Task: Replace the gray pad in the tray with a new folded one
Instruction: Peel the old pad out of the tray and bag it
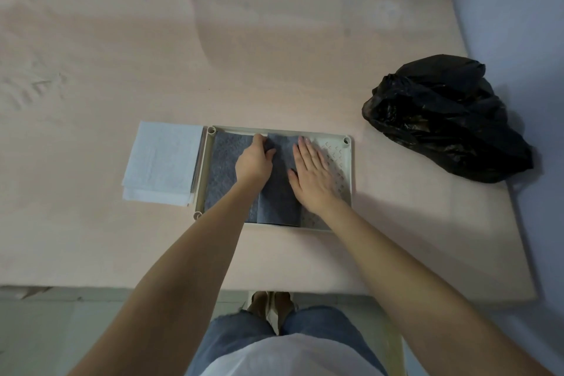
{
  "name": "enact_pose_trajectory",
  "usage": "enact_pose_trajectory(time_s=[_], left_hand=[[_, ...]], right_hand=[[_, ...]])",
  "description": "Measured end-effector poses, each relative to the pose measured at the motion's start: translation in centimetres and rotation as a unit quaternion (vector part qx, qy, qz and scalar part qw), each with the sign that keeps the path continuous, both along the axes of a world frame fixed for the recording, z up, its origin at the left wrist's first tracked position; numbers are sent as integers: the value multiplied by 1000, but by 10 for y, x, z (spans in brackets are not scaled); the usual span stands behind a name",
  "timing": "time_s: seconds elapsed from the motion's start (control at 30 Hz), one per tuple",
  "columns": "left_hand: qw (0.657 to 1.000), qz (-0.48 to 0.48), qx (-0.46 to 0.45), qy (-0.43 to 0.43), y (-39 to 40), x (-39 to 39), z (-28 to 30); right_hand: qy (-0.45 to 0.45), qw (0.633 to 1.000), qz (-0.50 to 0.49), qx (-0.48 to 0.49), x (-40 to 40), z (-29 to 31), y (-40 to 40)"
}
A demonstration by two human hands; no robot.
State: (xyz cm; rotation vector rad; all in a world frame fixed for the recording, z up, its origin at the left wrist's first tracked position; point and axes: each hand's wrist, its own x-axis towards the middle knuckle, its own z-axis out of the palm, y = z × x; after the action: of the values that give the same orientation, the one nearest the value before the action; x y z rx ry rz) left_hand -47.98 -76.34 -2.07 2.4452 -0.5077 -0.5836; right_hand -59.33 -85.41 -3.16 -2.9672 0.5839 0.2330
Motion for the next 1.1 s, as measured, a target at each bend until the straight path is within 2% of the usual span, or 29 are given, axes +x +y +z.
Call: enact_pose_trajectory(time_s=[0.2,0.33,0.47,0.5,0.53,0.6,0.63,0.67,0.73,0.83,1.03,1.1], left_hand=[[999,-3,-4,-38,-2,-11,4],[998,-13,0,-67,-2,-12,3],[996,-37,42,-68,-6,-9,2],[991,-48,67,-103,-5,-9,2],[977,-75,90,-177,-3,-9,0],[939,-170,126,-270,1,-11,-1],[920,-232,140,-284,3,-13,-5],[902,-288,144,-287,4,-15,-11],[898,-327,154,-250,6,-16,-16],[900,-315,183,-238,9,-16,-24],[920,-285,144,-225,11,-19,-30],[920,-285,140,-227,10,-19,-30]], right_hand=[[13,999,-8,-42,-2,-9,2],[19,999,-29,-36,2,-11,5],[31,998,-34,-34,1,-13,6],[34,998,-32,-35,1,-15,6],[32,998,-33,-34,1,-17,6],[28,998,-35,-40,1,-19,6],[32,998,-30,-48,1,-20,5],[37,998,-22,-54,1,-22,5],[47,997,-12,-52,0,-22,4],[45,998,0,-51,-1,-19,0],[15,992,82,-96,-8,-7,-20],[29,989,114,-92,-6,-3,-25]])
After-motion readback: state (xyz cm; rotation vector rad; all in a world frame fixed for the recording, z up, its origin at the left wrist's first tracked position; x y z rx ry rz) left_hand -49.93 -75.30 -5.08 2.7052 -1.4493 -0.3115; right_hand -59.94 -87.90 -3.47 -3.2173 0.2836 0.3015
